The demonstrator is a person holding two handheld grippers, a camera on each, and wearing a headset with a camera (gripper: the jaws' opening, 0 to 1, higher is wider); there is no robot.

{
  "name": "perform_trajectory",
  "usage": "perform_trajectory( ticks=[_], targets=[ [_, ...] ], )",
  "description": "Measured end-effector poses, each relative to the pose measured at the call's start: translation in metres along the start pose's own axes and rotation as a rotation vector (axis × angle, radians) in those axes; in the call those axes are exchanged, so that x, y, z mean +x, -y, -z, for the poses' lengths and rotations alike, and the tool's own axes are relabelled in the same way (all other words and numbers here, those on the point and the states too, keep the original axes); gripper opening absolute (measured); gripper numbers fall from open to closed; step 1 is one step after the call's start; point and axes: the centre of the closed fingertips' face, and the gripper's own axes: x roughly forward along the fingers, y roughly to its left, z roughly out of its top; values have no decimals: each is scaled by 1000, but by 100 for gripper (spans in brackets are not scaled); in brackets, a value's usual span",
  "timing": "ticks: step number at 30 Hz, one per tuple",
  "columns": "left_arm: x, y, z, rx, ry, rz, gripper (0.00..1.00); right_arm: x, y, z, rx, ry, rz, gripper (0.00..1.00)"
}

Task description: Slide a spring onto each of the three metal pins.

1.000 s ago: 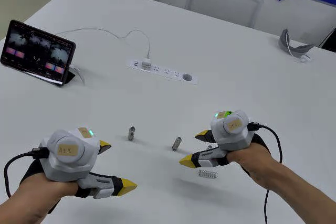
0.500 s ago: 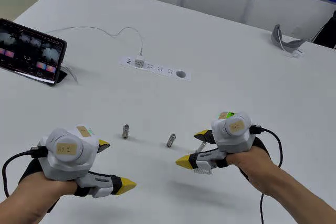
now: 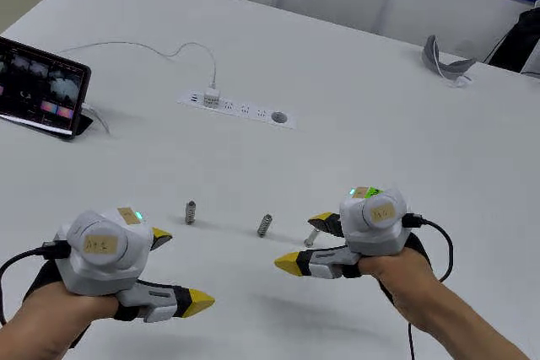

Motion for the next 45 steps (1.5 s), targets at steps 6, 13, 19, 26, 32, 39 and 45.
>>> perform_trajectory(
  ticks=[6, 13, 19, 26, 32, 39, 45],
  targets=[
    [6, 3, -1, 4, -6, 11, 73, -6, -1, 4, 18, 14, 15, 63],
    [16, 8, -4, 15, -16, 31, 73, -17, -3, 13, 54, 31, 27, 63],
    [22, 14, -5, 27, -24, 49, 74, -29, -2, 22, 86, 48, 48, 65],
    [28, 20, -5, 48, -42, 71, 74, -40, -1, 26, 119, 72, 69, 67],
    [34, 25, -8, 58, -45, 87, 74, -46, -6, 35, 143, 76, 67, 70],
    [42, 33, -10, 70, -54, 112, 74, -52, -11, 40, 174, 89, 73, 71],
    [51, 45, -12, 95, -62, 141, 74, -56, -16, 46, 182, 87, 73, 72]
  ],
)
